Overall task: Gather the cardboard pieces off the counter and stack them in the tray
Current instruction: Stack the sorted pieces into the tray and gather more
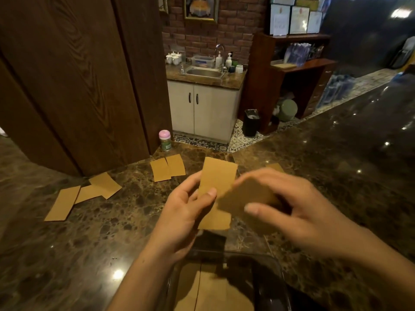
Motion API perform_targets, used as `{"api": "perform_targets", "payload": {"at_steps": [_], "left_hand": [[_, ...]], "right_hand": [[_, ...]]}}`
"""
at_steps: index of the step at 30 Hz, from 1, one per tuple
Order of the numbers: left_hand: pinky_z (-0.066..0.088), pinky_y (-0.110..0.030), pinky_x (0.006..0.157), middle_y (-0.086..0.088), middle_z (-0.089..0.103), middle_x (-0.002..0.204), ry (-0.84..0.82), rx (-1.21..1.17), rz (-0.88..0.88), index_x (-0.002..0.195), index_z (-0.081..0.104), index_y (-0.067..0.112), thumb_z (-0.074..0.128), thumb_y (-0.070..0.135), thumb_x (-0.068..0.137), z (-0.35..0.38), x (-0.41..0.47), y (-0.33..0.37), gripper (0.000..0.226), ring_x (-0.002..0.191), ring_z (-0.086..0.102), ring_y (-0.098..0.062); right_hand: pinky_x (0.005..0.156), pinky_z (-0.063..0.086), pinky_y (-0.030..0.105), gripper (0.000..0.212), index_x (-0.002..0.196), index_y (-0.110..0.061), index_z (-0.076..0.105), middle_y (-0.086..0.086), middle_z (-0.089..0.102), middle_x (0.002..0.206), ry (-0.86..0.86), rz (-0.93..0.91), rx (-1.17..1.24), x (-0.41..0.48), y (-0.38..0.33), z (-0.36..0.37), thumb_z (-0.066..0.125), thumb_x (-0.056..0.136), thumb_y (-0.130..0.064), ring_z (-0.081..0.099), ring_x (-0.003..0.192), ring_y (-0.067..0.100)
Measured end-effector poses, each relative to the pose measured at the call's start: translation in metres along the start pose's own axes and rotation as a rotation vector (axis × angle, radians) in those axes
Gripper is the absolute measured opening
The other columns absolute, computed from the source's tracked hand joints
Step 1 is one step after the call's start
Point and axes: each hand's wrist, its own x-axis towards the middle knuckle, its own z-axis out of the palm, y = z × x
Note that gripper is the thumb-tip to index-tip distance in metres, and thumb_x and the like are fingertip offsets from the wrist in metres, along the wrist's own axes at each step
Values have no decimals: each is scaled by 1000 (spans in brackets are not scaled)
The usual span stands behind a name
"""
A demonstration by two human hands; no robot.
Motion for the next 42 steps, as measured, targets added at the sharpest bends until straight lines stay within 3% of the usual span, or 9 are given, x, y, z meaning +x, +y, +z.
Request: {"api": "perform_targets", "payload": {"at_steps": [5,7,13,19,24,32,37,39,42], "left_hand": [[57,-29,78,-9,74,113,-118,337,51,124,70,17,66,5,94,1,-7,4,33,100,73,-22],[58,-29,78,-12,77,110,-98,317,57,121,71,14,70,1,89,2,-9,8,34,98,76,-24],[60,-24,66,-13,80,100,266,-25,146,114,68,14,81,4,68,-4,-2,13,49,90,77,-24],[58,-21,65,-3,79,92,379,-300,227,117,67,9,71,13,83,13,9,20,34,83,75,-10],[62,-32,78,-12,79,104,309,-223,207,123,66,4,59,18,96,28,13,20,30,93,76,-18],[59,-39,83,-10,77,112,138,154,99,129,63,16,48,18,105,23,11,9,29,104,74,-27],[58,-28,90,-4,74,124,-39,-53,-99,132,64,25,41,28,106,45,4,-5,34,115,69,-17],[53,-34,103,-12,68,134,-45,-225,-166,139,58,20,40,34,105,46,4,-8,41,125,64,-22],[50,-42,107,-19,60,143,-64,-381,-231,149,47,23,41,44,102,40,3,-14,52,131,59,-30]], "right_hand": [[84,56,40,15,115,-36,68,-13,70,103,-83,285,69,32,2,-23,64,101,-34,67,95,10],[84,57,43,15,114,-29,71,-5,74,102,-67,343,154,39,5,-21,64,101,-25,71,93,15],[77,61,34,23,122,-25,70,0,80,107,424,440,585,27,11,16,62,101,-22,77,96,19],[72,63,31,30,126,-26,64,1,81,107,512,526,898,7,-3,64,61,97,-17,79,94,19],[77,65,36,30,126,-20,65,7,81,109,551,581,969,-2,-6,94,63,97,-18,78,99,25],[86,60,46,33,125,-26,66,4,79,114,762,480,963,-1,6,66,62,92,-26,76,104,24],[94,60,39,33,132,-33,59,0,73,123,661,395,749,11,8,81,59,99,-36,70,116,20],[108,51,46,41,137,-44,50,-4,58,141,622,431,470,14,12,87,53,99,-59,56,133,17],[119,29,36,55,143,-64,24,-16,14,166,560,449,121,16,15,90,48,94,-67,18,154,9]]}}
